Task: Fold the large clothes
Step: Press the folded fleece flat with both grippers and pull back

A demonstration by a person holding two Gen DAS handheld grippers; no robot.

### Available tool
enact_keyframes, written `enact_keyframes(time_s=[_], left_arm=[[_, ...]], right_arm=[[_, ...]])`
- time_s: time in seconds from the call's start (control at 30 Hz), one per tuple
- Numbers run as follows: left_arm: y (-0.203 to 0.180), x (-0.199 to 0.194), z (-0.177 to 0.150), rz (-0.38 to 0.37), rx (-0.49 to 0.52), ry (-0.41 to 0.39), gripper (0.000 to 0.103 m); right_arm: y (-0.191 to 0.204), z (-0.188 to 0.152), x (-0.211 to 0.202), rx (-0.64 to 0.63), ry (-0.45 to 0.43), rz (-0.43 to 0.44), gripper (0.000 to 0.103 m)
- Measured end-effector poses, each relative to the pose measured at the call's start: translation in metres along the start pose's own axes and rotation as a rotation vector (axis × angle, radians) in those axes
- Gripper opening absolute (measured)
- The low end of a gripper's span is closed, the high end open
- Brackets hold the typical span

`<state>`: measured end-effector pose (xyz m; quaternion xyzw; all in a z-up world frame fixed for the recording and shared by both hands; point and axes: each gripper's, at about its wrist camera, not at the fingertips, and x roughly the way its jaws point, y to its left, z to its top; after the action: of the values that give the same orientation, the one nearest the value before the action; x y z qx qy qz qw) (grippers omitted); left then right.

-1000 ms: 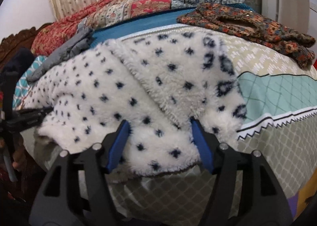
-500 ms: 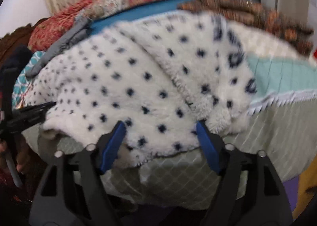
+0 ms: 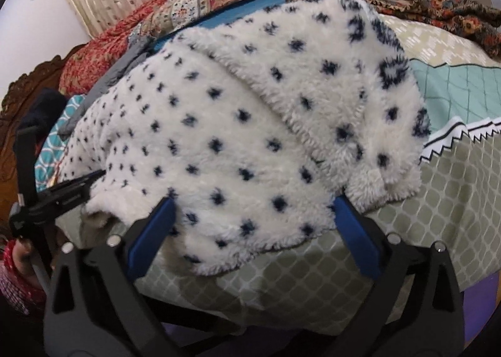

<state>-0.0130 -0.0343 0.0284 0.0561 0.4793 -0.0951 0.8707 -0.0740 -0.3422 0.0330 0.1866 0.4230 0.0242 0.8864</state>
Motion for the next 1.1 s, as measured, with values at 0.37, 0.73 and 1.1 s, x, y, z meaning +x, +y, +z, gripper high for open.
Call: enact_keyframes(time_s=[0.37, 0.73, 1.1], left_arm=[[-0.003, -0.034, -0.004, 0.016, -0.042, 0.016, 0.042], [-0.009, -0.072, -0.022, 0.019, -0.042, -0.01, 0.042], [-0.008, -0.078, -0.026, 0.015, -0.044, -0.019, 0.042]], right_arm=[[0.027, 0.012, -0.056, -0.021, -0.07, -0.007, 0.096], [0.034, -0.007, -0.068, 0.028, -0.054, -0.004, 0.084], [0.041, -0.011, -0.065, 0.015, -0.038, -0.002, 0.082]])
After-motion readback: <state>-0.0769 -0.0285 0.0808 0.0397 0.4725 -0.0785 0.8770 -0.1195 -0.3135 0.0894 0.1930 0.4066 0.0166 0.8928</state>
